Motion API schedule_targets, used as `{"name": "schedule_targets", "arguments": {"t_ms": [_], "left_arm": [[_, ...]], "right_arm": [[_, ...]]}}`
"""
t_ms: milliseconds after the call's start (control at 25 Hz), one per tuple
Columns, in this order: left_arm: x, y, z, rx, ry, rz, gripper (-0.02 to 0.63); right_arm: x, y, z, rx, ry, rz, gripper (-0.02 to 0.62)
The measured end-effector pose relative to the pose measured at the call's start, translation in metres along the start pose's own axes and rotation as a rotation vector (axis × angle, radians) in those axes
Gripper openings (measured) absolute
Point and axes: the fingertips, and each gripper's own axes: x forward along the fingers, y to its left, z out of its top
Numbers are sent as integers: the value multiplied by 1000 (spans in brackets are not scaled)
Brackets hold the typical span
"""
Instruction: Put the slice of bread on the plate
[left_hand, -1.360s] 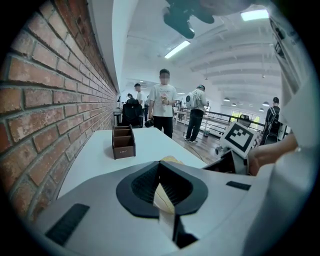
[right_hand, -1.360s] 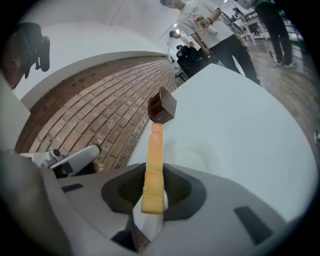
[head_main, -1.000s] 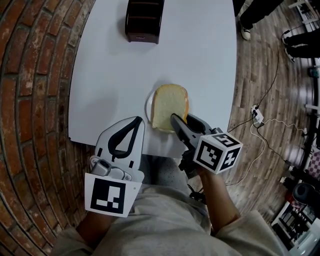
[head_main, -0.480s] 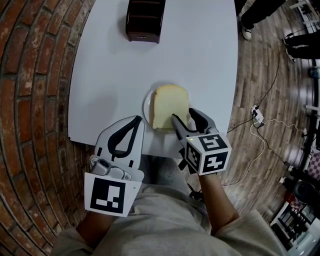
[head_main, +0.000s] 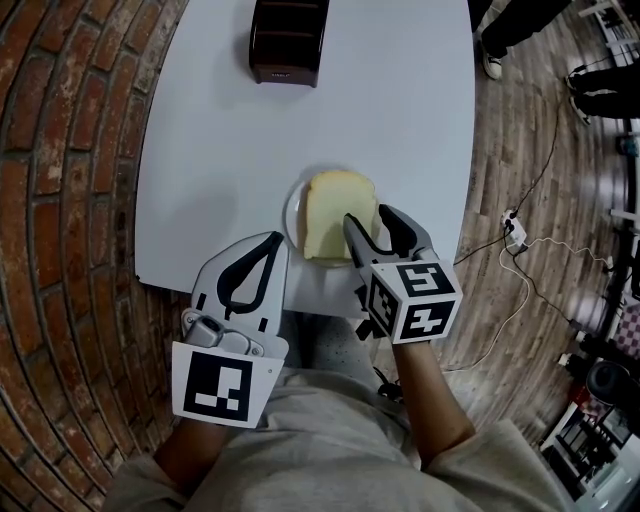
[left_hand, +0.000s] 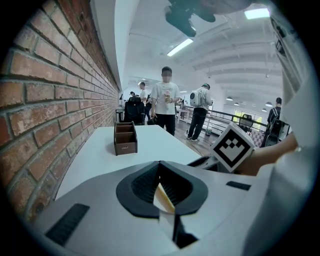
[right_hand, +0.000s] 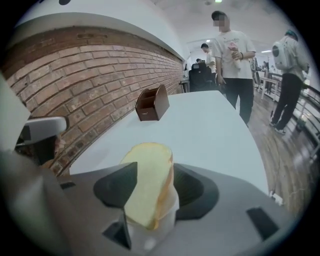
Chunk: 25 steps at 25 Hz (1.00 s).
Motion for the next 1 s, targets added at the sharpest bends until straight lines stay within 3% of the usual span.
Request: {"name": "schedule_targets", "arguments": {"t_ms": [320, 480, 720, 1000], "left_arm": [[7, -6, -2, -14, 9, -16, 9], [10, -9, 3, 9, 0, -20, 9], [11, -15, 10, 2, -15, -38, 9], [6, -28, 28, 20, -67, -64, 9]], "right_arm": [[3, 3, 23, 4, -65, 13, 220], [0, 10, 35, 10, -114, 30, 127], [-15, 19, 52, -16, -174, 26, 43], [-52, 31, 66, -114, -269, -2, 9]]}}
